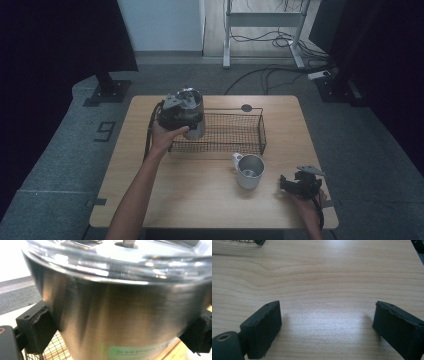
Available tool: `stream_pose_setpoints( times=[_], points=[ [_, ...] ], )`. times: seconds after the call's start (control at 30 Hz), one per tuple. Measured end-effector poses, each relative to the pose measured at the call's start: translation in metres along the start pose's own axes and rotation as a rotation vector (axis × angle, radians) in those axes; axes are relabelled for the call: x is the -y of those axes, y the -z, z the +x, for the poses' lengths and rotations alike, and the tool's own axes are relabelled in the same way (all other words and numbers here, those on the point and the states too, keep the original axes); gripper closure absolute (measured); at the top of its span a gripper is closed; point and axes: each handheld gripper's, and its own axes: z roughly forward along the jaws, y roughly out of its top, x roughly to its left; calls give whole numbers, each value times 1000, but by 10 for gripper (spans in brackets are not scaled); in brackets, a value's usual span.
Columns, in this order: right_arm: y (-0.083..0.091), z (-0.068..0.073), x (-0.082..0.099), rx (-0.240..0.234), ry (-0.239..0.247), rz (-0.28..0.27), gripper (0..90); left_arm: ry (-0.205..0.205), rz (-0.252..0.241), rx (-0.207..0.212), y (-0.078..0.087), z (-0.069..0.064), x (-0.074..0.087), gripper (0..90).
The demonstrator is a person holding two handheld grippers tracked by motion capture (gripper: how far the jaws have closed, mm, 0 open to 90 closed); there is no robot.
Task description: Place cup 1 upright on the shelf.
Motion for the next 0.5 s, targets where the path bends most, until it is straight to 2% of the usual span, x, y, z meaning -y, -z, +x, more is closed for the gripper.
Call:
stream_pose_setpoints(
  times=[0.5],
  points=[
    [0,0,0,1,-2,0,81,-4,18,-21,-15,7,0,42]
  ],
)
